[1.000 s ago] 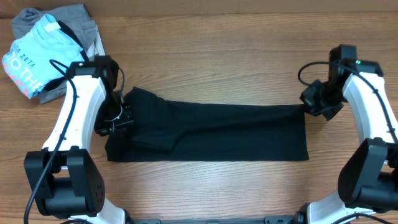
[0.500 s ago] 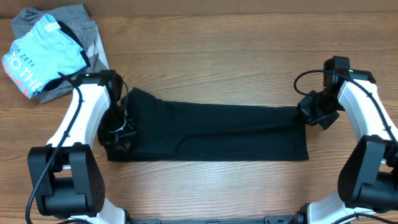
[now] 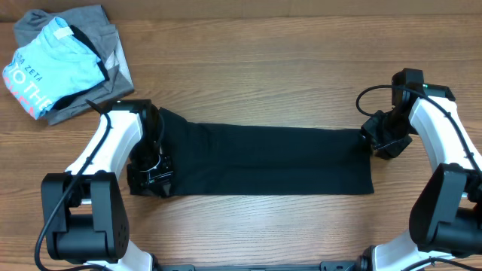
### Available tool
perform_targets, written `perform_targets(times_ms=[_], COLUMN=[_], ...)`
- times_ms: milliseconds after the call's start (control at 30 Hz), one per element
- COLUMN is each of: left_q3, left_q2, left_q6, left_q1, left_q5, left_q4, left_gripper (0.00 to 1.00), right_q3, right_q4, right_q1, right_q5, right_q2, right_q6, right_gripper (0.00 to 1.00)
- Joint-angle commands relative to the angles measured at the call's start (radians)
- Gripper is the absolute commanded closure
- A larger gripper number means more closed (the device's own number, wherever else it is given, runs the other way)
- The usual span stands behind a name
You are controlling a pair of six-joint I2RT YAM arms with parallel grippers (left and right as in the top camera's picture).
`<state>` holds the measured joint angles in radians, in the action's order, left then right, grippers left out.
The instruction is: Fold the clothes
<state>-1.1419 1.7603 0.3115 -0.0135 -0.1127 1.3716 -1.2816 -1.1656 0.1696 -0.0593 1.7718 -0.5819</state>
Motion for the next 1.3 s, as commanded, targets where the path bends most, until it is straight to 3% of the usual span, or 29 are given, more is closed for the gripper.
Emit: perform_targets(times_ms=[0, 100, 200, 367, 467, 533, 600, 633, 900, 1267], left_q3=[0.008, -0.008, -0.068, -0.203, -0.233, -0.225, -0.212, -0.208, -0.188, -0.188], left_q2=[-0.025, -0.025, -0.025, -0.029, -0.029, -0.027, -0.026, -0.022, 0.049, 0.28], left_q6=[0.006, 0.007, 0.013, 0.018, 0.018, 0.018, 0.018, 0.018, 0.013, 0.01], left_q1=[-0.006, -0.004, 0.0, -0.013, -0.049, -0.084, -0.117, -0.13, -0.137, -0.075], left_q5=[-0.011, -0.003, -0.003, -0.02, -0.027, -0.026, -0.026, -0.026, -0.011, 0.011], left_q4=[0.0, 0.0, 0.022, 0.035, -0.033, -0.097, -0.134, -0.143, -0.192, -0.234], left_gripper=[0.72, 0.74, 0.96, 0.96, 0.96, 0.96, 0.96, 0.96, 0.96, 0.96], right_q3=[0.006, 0.003, -0.021, -0.053, -0.053, -0.047, -0.03, -0.012, 0.123, 0.253], right_q4=[0.0, -0.012, -0.031, -0.006, 0.014, 0.019, 0.028, 0.039, 0.153, 0.298], right_q1=[-0.002, -0.001, 0.0, -0.006, -0.02, -0.034, -0.049, -0.06, -0.074, -0.074], right_q5=[0.014, 0.013, 0.013, -0.126, -0.173, -0.167, -0.167, -0.167, -0.167, -0.142], right_q2=[-0.018, -0.018, -0.018, -0.018, -0.013, -0.007, -0.005, -0.005, 0.005, 0.008], right_q6=[0.048, 0.06, 0.063, 0.193, 0.239, 0.243, 0.243, 0.243, 0.229, 0.138], right_gripper=[0.12, 0.11, 0.14, 0.21, 0.49, 0.77, 0.93, 0.96, 0.96, 0.96])
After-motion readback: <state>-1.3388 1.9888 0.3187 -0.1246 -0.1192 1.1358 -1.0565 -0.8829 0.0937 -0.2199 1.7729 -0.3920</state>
